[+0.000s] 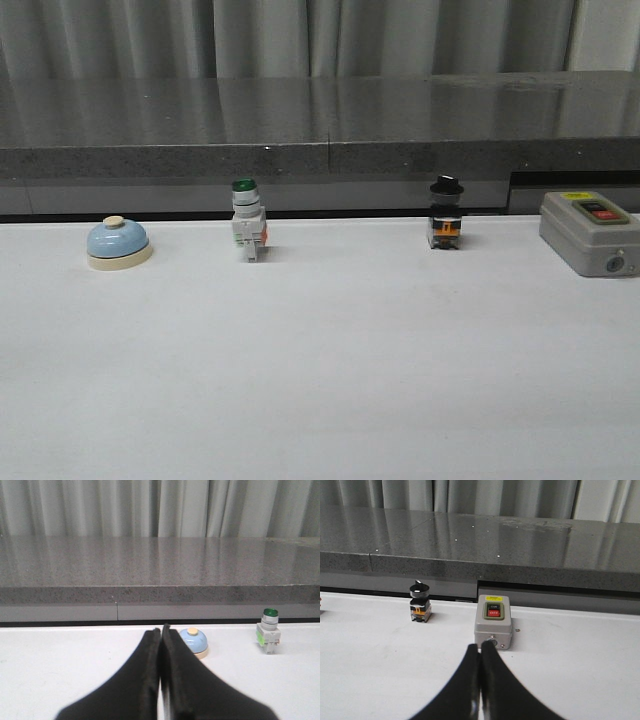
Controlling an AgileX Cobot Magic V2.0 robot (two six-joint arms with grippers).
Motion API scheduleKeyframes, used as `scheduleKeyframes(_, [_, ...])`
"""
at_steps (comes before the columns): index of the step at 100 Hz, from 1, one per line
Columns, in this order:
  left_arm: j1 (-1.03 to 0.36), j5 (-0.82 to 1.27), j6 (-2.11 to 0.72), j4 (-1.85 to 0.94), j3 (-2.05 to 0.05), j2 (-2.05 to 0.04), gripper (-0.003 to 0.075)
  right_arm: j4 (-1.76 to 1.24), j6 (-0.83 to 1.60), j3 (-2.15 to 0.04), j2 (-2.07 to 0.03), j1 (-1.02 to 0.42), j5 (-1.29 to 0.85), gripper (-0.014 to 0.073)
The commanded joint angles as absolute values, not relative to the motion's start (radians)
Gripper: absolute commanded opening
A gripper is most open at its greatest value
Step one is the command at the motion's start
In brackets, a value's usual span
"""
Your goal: Place and press bell with both arms
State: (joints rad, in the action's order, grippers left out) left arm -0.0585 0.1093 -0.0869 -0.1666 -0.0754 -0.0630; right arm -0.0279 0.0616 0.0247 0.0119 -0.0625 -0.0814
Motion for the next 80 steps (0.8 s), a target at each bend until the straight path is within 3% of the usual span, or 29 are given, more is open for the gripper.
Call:
scheduleKeyframes(1, [-0.064, 0.055, -0.077, -0.204, -0.171, -0.143, -0.0020, -0.023, 0.064, 0.012, 0.030, -0.059, 0.005, -0.0060])
scheduleKeyframes(15, [-0.064, 0.089, -0.077, -0.255, -0.299, -0.286, -0.0020, -0.023, 0.064, 0.012, 0.030, -0.059, 0.005, -0.0060])
scheduleKeyframes(47, [-0.064, 0.377, -0.077, -0.284, -0.624, -0.670, -0.0020, -0.023, 0.064, 0.012, 0.030, -0.059, 0.005, -0.0060])
scheduleKeyframes(80, [-0.064, 0.491, -0.077, -0.284, -0.767, -0.920, -0.0020, -0.023, 0.064, 0.012, 0.030, -0.059, 0.005, -0.0060])
